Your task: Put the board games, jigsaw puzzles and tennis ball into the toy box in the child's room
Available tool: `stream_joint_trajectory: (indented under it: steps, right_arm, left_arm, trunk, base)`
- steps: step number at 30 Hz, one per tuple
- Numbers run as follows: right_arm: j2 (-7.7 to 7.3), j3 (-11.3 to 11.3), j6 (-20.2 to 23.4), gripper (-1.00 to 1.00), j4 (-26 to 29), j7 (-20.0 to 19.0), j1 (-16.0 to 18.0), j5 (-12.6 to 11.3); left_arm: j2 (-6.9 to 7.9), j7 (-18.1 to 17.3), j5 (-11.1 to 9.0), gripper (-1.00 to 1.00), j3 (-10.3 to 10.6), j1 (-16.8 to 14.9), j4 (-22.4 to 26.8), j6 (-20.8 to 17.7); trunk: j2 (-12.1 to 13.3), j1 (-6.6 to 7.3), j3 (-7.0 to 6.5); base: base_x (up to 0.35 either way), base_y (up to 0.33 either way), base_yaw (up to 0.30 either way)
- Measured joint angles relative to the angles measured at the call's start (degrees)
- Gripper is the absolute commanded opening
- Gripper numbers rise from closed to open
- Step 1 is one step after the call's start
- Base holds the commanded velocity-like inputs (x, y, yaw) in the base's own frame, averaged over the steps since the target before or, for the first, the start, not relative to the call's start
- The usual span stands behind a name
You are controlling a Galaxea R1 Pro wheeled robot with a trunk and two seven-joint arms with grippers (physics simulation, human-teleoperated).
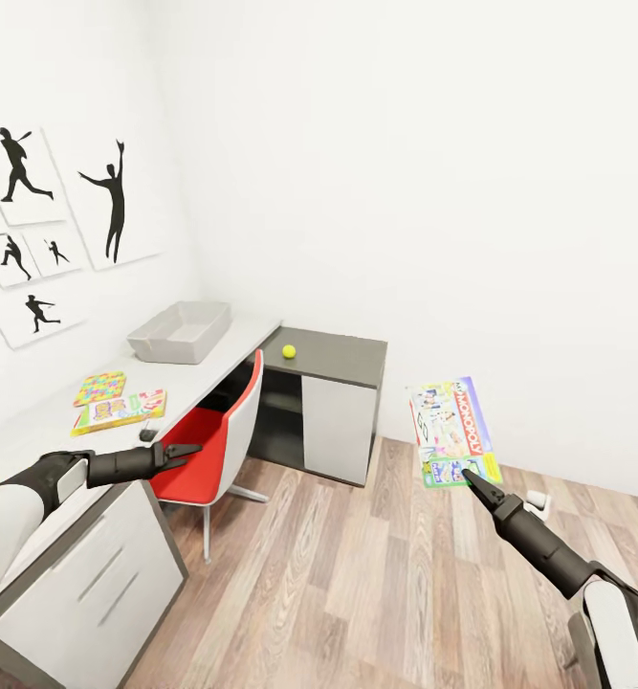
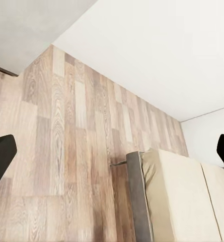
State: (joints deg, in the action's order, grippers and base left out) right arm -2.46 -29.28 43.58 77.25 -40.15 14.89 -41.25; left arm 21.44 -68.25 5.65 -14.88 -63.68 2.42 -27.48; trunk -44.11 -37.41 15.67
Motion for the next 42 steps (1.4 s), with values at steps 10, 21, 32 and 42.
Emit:
stream_joint_trajectory:
  steps: [10,21,32,42]
  right_arm:
    - [-0.01,0.00,-0.04,-1.00,0.00,-0.19,0.00,-0.04]
    - [0.11,0.00,-0.08,-1.00,0.03,-0.23,0.00,0.11]
    - [0.17,0.00,-0.06,-1.00,0.09,0.26,0.00,0.09]
    - [0.17,0.00,-0.08,-1.00,0.08,0.27,0.01,0.15]
  left_arm:
    - [0.00,0.00,0.00,1.00,0.00,0.00,0.00,0.02]
    - [0.00,0.02,0.00,1.00,0.01,0.00,0.00,0.10]
    - [0.00,-0.03,-0.03,1.00,0.04,0.00,0.00,0.11]
    - [0.01,-0.02,-0.04,1.00,0.06,0.00,0.00,0.11]
  trunk:
    - [0.00,0.00,0.00]
    - [0.00,0.01,0.00]
    - [0.00,0.00,0.00]
    - [0.00,-0.01,0.00]
  base:
    - [0.000,0.000,0.002]
    - [0.151,0.000,0.000]
    - [0.011,0.000,0.000]
    - [-0.038,0.013,0.167]
